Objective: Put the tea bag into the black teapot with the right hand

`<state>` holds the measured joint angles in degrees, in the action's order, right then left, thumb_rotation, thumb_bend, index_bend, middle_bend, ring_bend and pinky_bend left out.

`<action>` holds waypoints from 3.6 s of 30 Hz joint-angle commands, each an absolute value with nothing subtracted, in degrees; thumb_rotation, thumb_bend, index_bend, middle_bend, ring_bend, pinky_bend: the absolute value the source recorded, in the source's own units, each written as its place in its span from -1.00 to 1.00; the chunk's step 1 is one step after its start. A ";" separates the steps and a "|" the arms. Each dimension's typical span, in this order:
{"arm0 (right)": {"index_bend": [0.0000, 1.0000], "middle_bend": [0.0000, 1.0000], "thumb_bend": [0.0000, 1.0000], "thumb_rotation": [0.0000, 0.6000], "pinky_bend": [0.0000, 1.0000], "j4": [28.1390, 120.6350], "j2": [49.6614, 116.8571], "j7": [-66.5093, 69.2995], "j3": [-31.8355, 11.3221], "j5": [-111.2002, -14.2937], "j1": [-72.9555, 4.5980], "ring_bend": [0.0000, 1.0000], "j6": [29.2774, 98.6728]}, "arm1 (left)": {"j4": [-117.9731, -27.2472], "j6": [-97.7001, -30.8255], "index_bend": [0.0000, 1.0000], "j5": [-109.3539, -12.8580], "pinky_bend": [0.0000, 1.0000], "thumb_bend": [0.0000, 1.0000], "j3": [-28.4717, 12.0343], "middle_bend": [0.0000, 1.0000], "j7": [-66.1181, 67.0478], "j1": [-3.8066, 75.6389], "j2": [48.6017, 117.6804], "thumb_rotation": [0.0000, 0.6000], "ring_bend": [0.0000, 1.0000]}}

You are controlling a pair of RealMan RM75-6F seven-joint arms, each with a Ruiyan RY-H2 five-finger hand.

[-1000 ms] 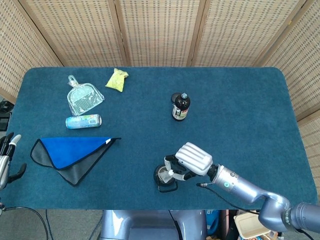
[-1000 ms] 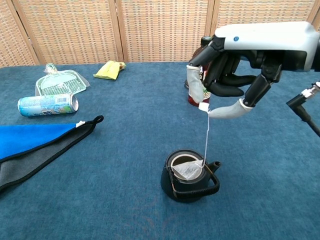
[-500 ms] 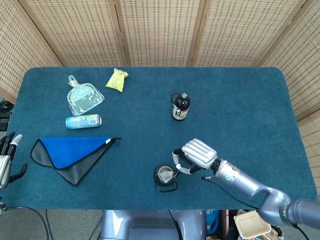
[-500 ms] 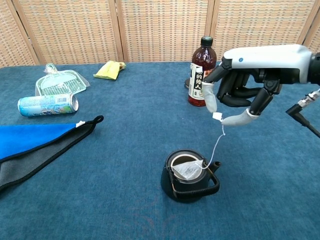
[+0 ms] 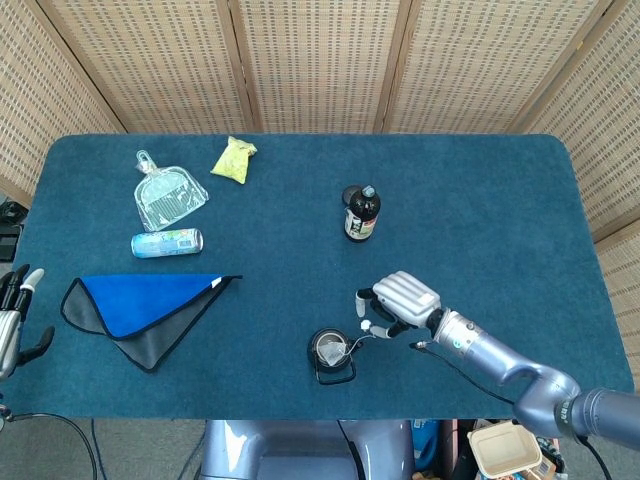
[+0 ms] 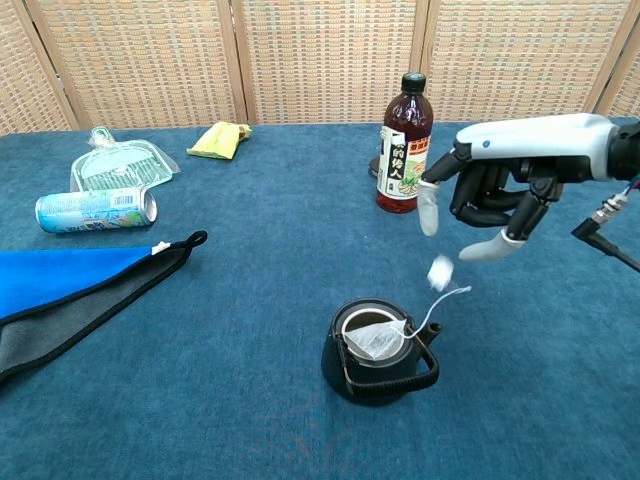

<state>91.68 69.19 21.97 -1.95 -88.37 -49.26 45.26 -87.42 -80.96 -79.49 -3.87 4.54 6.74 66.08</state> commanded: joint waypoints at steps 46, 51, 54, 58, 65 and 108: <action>-0.56 0.98 0.97 0.85 0.94 98.60 62.82 25.70 6.20 -101.32 -59.41 0.96 33.34 | -93.62 -81.58 -0.93 -80.85 -1.00 -0.23 -4.71 -1.00 5.01 7.69 60.14 1.00 -1.00; -0.56 0.98 0.97 0.85 0.94 99.33 63.41 23.60 6.35 -100.48 -59.91 0.96 32.47 | -93.53 -81.44 -0.93 -80.78 -1.00 -0.23 -4.55 -1.00 4.79 7.67 60.31 1.00 -1.00; -0.56 0.98 0.97 0.85 0.94 99.42 63.85 22.63 6.22 -99.48 -60.21 0.96 31.86 | -93.35 -81.27 -0.93 -80.74 -1.00 -0.23 -4.38 -1.00 4.62 7.64 60.46 1.00 -1.00; -0.56 0.98 0.97 0.90 0.94 99.26 64.30 21.58 5.89 -98.28 -60.48 0.96 31.45 | -92.95 -81.13 -0.93 -80.51 -1.00 -0.23 -4.33 -1.00 4.28 7.61 60.69 1.00 -1.00; -0.56 0.97 0.97 0.90 0.94 99.11 65.14 19.81 5.77 -96.55 -61.14 0.96 29.87 | -92.31 -80.92 -0.93 -80.29 -1.00 -0.23 -4.15 -1.00 3.83 7.51 61.09 1.00 -1.00; -0.56 0.96 0.97 1.00 0.94 99.51 66.16 11.81 2.23 -88.19 -60.99 0.96 29.29 | -90.26 -80.55 -0.93 -80.22 -1.00 -0.23 -4.00 -1.00 1.90 7.41 62.22 1.00 -1.00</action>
